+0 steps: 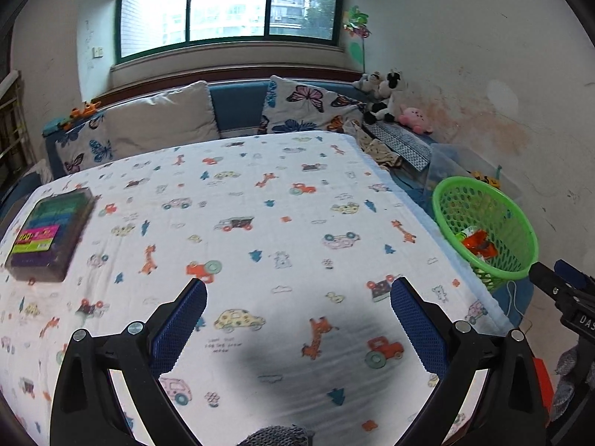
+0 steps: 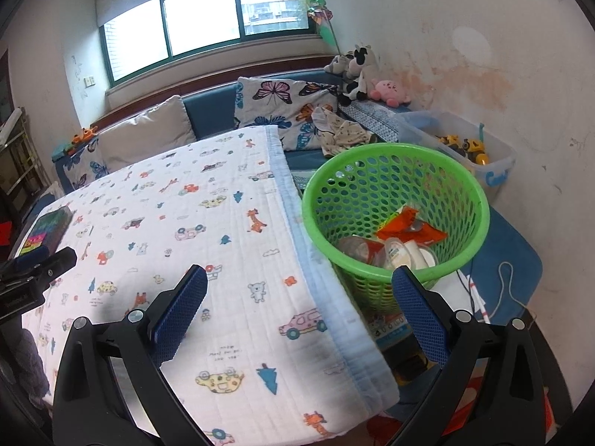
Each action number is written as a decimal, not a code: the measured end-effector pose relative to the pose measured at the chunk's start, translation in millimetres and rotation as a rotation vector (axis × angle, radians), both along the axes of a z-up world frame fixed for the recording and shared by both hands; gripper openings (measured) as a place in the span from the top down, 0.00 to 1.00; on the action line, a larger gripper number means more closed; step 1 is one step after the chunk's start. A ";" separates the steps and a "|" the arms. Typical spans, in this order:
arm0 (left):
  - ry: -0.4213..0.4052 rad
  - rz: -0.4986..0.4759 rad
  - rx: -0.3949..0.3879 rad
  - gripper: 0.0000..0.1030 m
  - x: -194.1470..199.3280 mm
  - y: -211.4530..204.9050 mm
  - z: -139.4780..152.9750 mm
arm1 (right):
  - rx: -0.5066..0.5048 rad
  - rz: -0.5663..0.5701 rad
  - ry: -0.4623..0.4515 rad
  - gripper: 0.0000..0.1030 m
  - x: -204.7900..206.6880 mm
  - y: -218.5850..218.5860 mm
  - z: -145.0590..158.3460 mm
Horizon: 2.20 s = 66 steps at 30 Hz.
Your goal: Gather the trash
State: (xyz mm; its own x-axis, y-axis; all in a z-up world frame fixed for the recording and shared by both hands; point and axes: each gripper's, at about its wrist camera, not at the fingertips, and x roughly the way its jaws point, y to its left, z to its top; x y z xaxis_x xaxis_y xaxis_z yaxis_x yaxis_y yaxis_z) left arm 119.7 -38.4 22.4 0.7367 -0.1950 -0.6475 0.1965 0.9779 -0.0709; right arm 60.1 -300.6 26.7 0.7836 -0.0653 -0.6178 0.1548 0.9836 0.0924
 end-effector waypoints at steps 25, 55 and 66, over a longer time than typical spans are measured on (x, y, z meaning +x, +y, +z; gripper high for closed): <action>-0.059 0.102 0.046 0.07 -28.5 14.6 3.3 | -0.010 0.053 -0.018 0.04 -5.7 31.2 -9.0; -0.084 0.124 0.041 0.07 -34.6 20.1 6.6 | -0.022 0.061 -0.058 0.04 -10.7 39.4 -8.1; -0.081 0.127 0.038 0.07 -34.9 20.5 5.6 | -0.021 0.070 -0.056 0.04 -9.4 40.8 -9.4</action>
